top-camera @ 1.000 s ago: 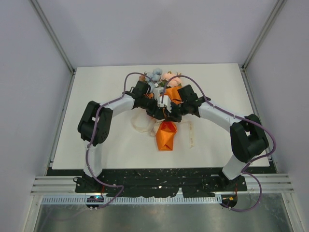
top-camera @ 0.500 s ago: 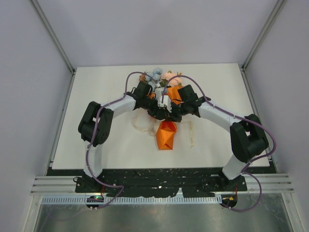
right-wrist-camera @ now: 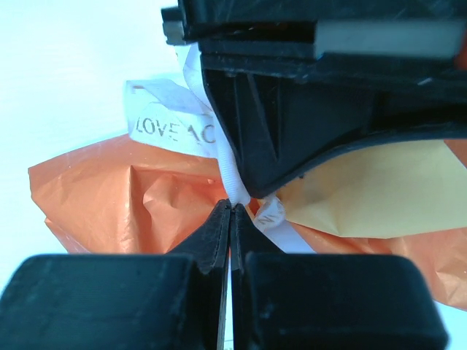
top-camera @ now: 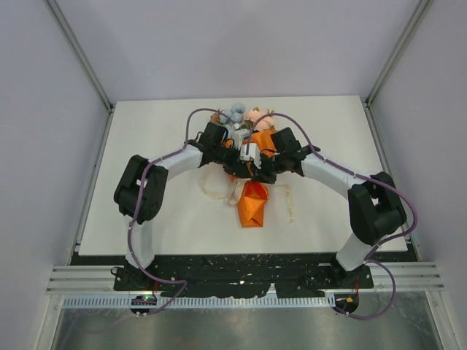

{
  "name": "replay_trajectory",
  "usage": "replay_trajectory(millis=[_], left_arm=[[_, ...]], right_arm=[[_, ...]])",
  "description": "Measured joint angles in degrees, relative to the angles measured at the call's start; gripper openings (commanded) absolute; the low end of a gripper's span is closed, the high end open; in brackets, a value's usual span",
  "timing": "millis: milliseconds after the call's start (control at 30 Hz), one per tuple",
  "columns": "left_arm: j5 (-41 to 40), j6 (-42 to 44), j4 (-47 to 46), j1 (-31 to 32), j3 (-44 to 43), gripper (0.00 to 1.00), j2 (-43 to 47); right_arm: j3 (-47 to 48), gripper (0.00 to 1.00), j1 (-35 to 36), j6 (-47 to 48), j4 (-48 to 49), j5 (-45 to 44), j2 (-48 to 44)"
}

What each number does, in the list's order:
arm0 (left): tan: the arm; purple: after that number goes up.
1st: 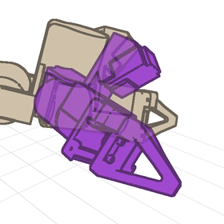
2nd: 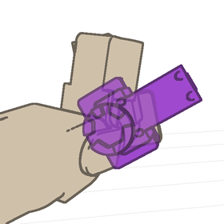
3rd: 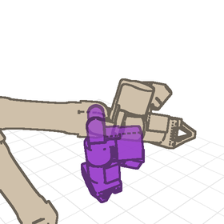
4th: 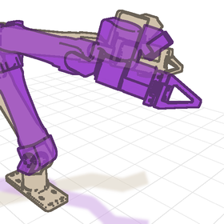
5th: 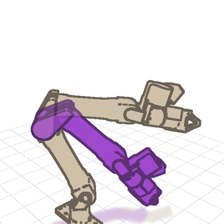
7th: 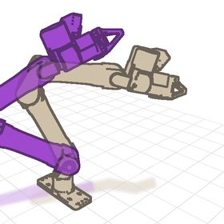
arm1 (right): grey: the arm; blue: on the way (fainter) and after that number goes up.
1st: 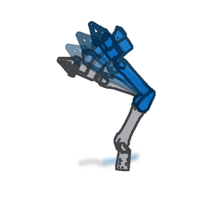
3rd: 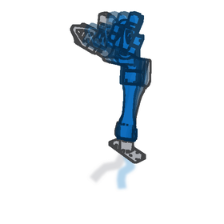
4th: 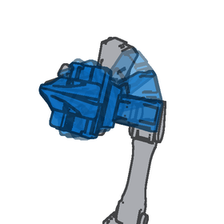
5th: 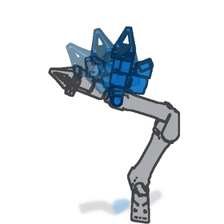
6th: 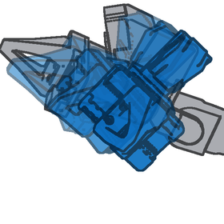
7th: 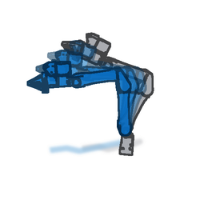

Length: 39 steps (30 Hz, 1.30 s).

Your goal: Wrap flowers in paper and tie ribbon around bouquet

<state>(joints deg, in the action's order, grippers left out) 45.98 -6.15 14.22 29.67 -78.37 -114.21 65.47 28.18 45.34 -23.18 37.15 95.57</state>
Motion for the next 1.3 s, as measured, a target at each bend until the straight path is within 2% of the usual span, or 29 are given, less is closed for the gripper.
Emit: replay_trajectory(millis=[133,200,367,600,900,1000,1100,1300], left_arm=[[1.88,-5.01,-4.55,-0.72,0.09,0.0,0.9],[2.62,-7.32,-6.71,-1.42,0.09,0.0,0.94],[2.84,-8.72,-7.21,-2.49,0.07,0.0,0.92],[2.86,-11.52,-7.1,-3.02,-0.07,0.0,-0.55],[2.97,-16.0,-7.15,-3.93,-0.83,0.0,-4.11],[2.97,-16.41,-7.15,-3.96,-1.55,0.0,-4.44],[2.97,-17.07,-7.19,-3.93,-2.34,0.0,-4.92],[2.97,-17.84,-7.15,-3.93,-3.04,0.0,-6.08]], right_arm=[[-0.46,0.09,-0.26,0.22,-0.11,0.0,0.0],[-0.5,0.14,-0.33,0.26,-0.42,0.0,0.0],[-0.5,0.39,-0.57,0.15,-0.66,-0.02,0.0],[-0.28,0.67,-1.4,-1.79,-0.85,-1.14,-0.35],[-3.85,0.76,-0.22,-1.99,5.88,-0.46,-8.41],[-3.93,0.81,2.99,-0.55,8.0,-1.05,-8.96],[-5.05,0.92,7.06,1.2,9.62,-2.1,-8.98],[-10.19,0.99,14.75,7.19,13.31,-5.44,-8.83]])
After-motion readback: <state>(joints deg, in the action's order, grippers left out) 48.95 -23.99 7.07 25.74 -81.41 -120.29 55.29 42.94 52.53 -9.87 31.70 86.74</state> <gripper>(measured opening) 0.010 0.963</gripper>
